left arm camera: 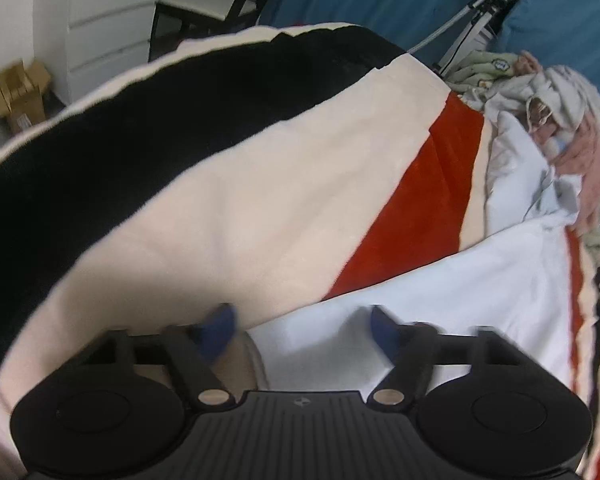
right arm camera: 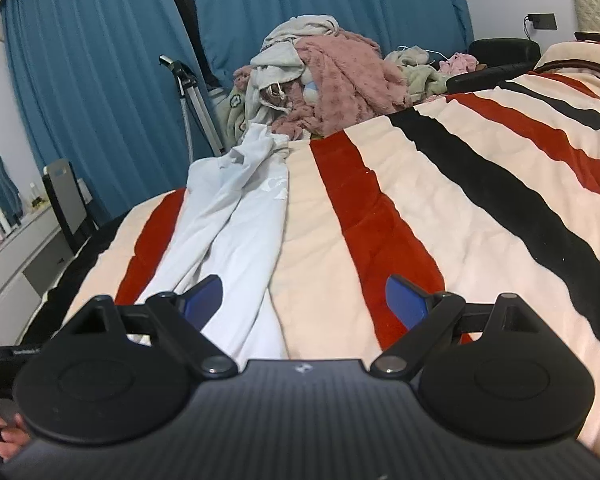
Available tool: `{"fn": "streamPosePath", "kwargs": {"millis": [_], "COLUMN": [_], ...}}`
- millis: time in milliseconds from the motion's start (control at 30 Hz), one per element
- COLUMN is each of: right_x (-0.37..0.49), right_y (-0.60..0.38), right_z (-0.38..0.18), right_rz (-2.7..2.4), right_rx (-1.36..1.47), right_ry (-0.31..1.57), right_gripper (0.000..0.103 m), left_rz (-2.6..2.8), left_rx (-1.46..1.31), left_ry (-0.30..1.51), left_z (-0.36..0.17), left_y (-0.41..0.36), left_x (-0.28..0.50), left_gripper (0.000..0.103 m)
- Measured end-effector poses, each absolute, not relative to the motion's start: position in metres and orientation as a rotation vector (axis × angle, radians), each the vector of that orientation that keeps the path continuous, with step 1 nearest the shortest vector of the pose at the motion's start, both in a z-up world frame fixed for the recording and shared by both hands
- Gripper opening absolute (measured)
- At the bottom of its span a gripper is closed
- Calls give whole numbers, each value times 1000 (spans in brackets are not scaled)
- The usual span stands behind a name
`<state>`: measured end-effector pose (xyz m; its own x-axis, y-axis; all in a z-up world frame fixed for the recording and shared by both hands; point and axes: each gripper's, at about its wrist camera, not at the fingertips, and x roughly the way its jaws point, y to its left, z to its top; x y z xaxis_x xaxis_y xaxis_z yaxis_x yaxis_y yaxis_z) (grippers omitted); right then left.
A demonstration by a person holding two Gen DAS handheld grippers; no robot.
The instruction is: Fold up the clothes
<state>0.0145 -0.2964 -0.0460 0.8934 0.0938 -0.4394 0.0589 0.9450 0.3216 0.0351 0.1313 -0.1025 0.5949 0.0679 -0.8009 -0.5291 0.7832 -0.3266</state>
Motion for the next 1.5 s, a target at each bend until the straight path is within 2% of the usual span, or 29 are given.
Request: {"fn": "streamPosePath", "kwargs": {"millis": [33,67,167,333,533,667,833,900,1000,1067,1167,1233,1300,1333,1400,1467,1500], "right_x": [14,14,11,7,3,4,11,15,23,28,33,33,34,34,35,36,36], "right_y": [-297,-298,-300,-306,-316,-326,-339,-343,-346,-349,-346,-341,-337,-335,-333,-331,-332], "right_z": [-46,-46,-45,-41,-37,-35,-41,-49,-65,-76,-95,-102,-105,-107,-114,-122,-124], "right_rz": [14,12,7,9,28,21,58,99,145,170,210,211,199,196,186,185,176], "right_rx": [335,335,338,363,400,433,518,578,681,770,885,884,868,864,868,872,875], "right_ry": [469,468,463,451,435,436,514,568,660,717,795,837,858,872,907,956,966], "right_gripper": [90,90,90,90,90,90,90,90,90,90,89,89,82,75,74,59,57], "left_rz": [380,378,352,257,-25,-229,-355,-389,-429,-439,-439,-405,-341,-299,-207,-161,-154], "left_rx": [-569,-571,-593,-428,-138,-71,-76,-129,-250,-320,-402,-443,-485,-518,-599,-717,-794], "left_ry": [872,868,835,690,520,561,738,816,888,888,850,822,802,809,848,907,939], "left_z": [-102,-102,-96,-57,-1,-3,-43,-57,-67,-63,-54,-52,-54,-58,-73,-92,-103], "left_y": [129,129,130,99,10,-45,-77,-75,-54,-39,-11,8,27,38,58,74,82], "left_x": [35,33,23,-4,-65,-90,-79,-71,-53,-48,-42,-33,-24,-19,-9,1,5], "left_gripper": [33,19,9,8,8,8,8,10,32,57,71,74,75,75,73,73,71]}}
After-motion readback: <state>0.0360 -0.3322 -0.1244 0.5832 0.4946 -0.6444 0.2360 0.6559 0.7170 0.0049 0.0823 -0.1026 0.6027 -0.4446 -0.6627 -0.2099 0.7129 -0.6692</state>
